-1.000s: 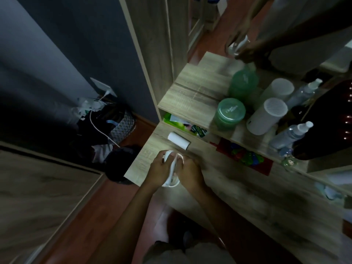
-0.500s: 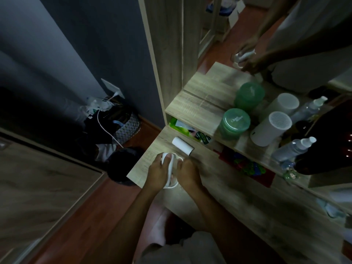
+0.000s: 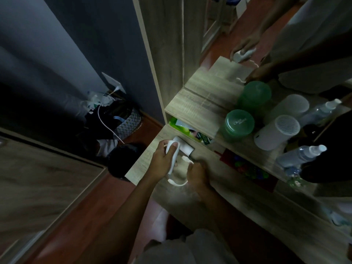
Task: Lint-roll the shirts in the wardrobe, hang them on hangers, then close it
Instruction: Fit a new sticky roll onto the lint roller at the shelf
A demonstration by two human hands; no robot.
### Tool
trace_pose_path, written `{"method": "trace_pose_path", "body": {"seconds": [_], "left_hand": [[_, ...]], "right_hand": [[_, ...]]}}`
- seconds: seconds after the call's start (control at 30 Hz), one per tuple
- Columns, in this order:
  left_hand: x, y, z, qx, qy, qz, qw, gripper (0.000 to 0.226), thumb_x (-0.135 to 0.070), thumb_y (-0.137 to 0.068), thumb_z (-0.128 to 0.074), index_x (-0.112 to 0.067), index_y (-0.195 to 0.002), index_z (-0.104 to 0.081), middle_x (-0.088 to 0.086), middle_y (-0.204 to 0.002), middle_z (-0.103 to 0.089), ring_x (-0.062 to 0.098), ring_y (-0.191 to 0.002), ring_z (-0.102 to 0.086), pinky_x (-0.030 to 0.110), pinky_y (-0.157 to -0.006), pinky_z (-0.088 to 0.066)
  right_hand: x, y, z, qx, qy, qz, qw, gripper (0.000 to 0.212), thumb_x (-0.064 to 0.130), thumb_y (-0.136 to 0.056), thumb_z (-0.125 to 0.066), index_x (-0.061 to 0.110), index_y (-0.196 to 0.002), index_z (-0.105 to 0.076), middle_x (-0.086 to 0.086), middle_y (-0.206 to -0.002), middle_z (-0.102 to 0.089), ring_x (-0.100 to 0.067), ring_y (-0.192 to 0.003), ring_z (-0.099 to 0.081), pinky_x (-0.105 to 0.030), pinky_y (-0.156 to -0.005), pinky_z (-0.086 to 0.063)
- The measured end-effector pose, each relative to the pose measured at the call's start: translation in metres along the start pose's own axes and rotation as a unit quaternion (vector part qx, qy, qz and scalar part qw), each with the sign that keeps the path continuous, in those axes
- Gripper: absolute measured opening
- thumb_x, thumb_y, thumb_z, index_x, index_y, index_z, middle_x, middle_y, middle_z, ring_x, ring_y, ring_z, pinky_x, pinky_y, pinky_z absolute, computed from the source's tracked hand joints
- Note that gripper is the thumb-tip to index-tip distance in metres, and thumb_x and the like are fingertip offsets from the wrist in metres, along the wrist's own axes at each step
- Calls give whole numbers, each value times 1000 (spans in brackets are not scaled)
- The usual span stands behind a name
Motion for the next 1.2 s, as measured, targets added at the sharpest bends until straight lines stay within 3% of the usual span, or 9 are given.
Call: {"method": "trace_pose_path", "body": {"seconds": [0.07, 0.17, 0.5, 0.67, 0.77, 0.87, 0.97, 1.07, 1.2], "left_hand": [[3, 1, -3, 14, 39, 23, 999, 37, -48, -96, -57, -17, -116, -53, 19, -91, -70, 27, -57, -67, 31, -48, -50], [8, 3, -7, 21, 45, 27, 998, 33, -48, -95, -58, -21, -112, -54, 19, -91, -70, 29, -57, -66, 34, -48, -51], [16, 5, -6, 43, 3, 16, 999, 25, -36, -98, -58, -19, -118, -59, 8, -97, -71, 21, -62, -69, 33, -53, -54], [14, 5, -4, 50, -1, 16, 999, 17, -32, -99, -58, -26, -114, -64, 4, -97, -70, 17, -65, -70, 31, -54, -55], [19, 6, -1, 40, -7, 31, 999, 15, -40, -96, -61, -31, -106, -67, 3, -94, -73, 19, -70, -70, 31, -57, -56], [28, 5, 3, 25, -25, 62, 997, 24, -50, -91, -60, -29, -103, -62, 3, -94, -72, 25, -83, -69, 35, -69, -55], [25, 6, 6, 20, -46, 59, 997, 27, -41, -87, -53, -18, -98, -60, 4, -96, -66, 18, -88, -62, 30, -75, -44], [17, 7, 9, 28, -29, 65, 997, 12, -23, -94, -56, -13, -95, -61, 10, -92, -65, 6, -67, -65, 20, -59, -48], [23, 8, 13, 46, -14, 85, 995, 12, -21, -92, -59, -30, -91, -67, 15, -90, -68, 36, -66, -68, 32, -46, -50]], "right_hand": [[-9, -3, -11, 15, 15, -7, 1000, 42, 20, -106, -33, -8, -131, -52, -27, -135, -55, -40, -124, -52, -12, -76, -42], [-17, -2, -24, 35, 49, 4, 998, 43, 19, -105, -37, -11, -133, -48, -30, -134, -53, -42, -124, -51, -44, -106, -41], [-32, -17, -37, 25, 132, 27, 991, 61, 49, -100, -43, -1, -135, -48, -21, -127, -59, -27, -113, -62, -39, -97, -52], [-5, -8, -3, 2, 148, 127, 981, 33, 37, -103, -43, 12, -101, -64, -3, -90, -61, -14, -82, -59, -31, -82, -51], [25, 0, 28, 44, -69, 119, 989, 31, 28, -104, -47, 8, -89, -66, -6, -77, -65, -17, -70, -62, -24, -66, -47], [54, 12, 49, 154, -317, 57, 934, 27, 27, -102, -52, 6, -94, -67, 3, -67, -61, -5, -55, -57, -14, -52, -44], [73, 21, 61, 214, -305, 89, 924, 25, 28, -101, -55, 9, -96, -70, 10, -61, -61, 2, -53, -56, -12, -51, -42], [76, 22, 60, 271, -279, 146, 910, 14, 17, -99, -59, 9, -96, -70, 12, -58, -62, 6, -52, -57, -12, -54, -43], [69, 15, 57, 302, -238, 162, 909, 28, 15, -93, -68, 5, -119, -67, 4, -80, -66, 0, -62, -57, -14, -55, -44]]}}
Point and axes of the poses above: each hand's wrist, its own y-axis away from the middle knuckle, its own z-axis out of the back of the hand, x = y × z, the point moved 5 cm from there along -y, towards the middle knuckle
